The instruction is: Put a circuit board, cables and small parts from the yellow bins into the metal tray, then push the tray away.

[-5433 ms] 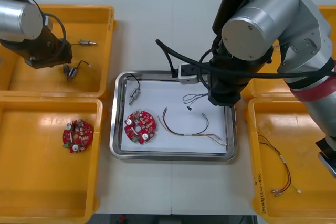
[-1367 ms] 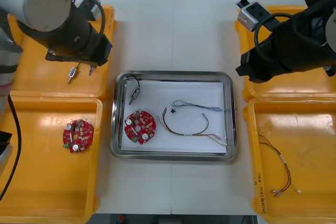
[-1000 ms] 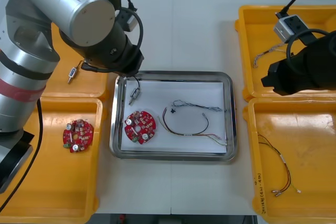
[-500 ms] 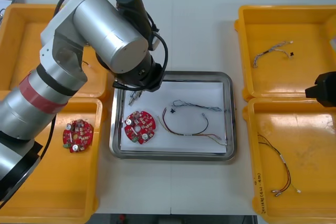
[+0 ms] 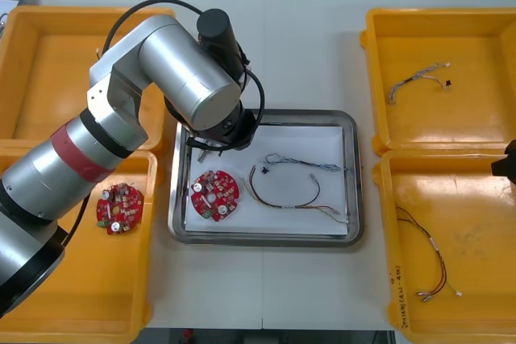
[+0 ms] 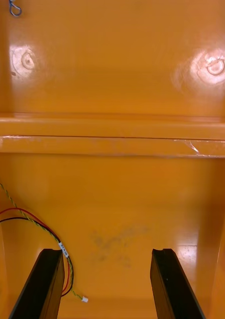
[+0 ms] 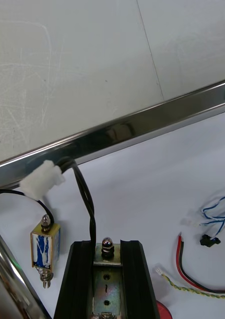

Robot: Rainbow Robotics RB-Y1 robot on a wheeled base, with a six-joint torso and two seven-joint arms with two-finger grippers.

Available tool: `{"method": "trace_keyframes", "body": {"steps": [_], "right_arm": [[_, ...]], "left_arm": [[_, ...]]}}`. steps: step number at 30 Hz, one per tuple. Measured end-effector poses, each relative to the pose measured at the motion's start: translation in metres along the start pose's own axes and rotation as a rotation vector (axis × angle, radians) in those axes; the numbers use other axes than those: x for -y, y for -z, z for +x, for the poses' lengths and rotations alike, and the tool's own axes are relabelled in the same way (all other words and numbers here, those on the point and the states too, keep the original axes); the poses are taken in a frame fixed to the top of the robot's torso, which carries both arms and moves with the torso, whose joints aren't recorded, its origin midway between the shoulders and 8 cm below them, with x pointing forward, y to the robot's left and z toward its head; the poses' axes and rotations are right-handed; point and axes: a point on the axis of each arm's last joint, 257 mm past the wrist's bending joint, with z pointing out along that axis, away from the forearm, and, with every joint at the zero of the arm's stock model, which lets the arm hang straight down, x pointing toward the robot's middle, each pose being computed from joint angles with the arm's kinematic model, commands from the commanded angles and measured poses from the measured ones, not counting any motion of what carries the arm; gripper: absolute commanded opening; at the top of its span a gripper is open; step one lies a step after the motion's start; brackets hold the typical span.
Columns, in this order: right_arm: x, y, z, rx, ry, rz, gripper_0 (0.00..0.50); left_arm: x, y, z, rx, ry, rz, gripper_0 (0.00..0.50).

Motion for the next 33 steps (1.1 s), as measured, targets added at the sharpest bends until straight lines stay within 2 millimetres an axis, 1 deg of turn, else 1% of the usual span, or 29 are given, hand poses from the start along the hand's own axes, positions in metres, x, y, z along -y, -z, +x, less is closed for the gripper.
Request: {"method": "trace_keyframes", "body": {"steps": [4,9,14,15,16,17,18,19,21,25,33], "right_arm": [[0.005,-0.004,0.005,-0.02,-0.022,-0.003,0.5],[0.006,-0.01,0.011,-0.047,-0.038,-0.021,0.5],[0.006,-0.011,0.014,-0.054,-0.041,-0.023,0.5],[0.006,-0.011,0.015,-0.055,-0.041,-0.024,0.5],[0.006,-0.011,0.015,-0.056,-0.042,-0.024,0.5],[0.007,-0.011,0.016,-0.058,-0.045,-0.023,0.5],[0.007,-0.012,0.017,-0.06,-0.048,-0.023,0.5],[0.007,-0.012,0.018,-0.063,-0.054,-0.022,0.5],[0.008,-0.013,0.021,-0.069,-0.064,-0.021,0.5],[0.009,-0.014,0.025,-0.077,-0.067,-0.018,0.5],[0.011,-0.014,0.025,-0.075,-0.072,-0.016,0.5]], "left_arm": [[-0.003,-0.007,0.0,0.001,0.008,-0.004,0.003],[-0.009,-0.016,-0.002,0.005,0.021,-0.015,0.001],[-0.009,-0.019,0.0,0.002,0.018,-0.018,0.008],[-0.009,-0.019,0.0,0.002,0.017,-0.019,0.09],[-0.009,-0.019,0.0,0.002,0.017,-0.019,0.243],[-0.009,-0.019,0.0,0.002,0.017,-0.019,0.378],[-0.008,-0.019,0.0,0.002,0.017,-0.019,0.41],[-0.008,-0.019,0.0,0.002,0.017,-0.019,0.47],[-0.008,-0.019,0.0,0.002,0.017,-0.019,0.5],[-0.008,-0.019,0.0,0.002,0.017,-0.019,0.5],[-0.008,-0.019,0.0,0.003,0.016,-0.018,0.5]]}}
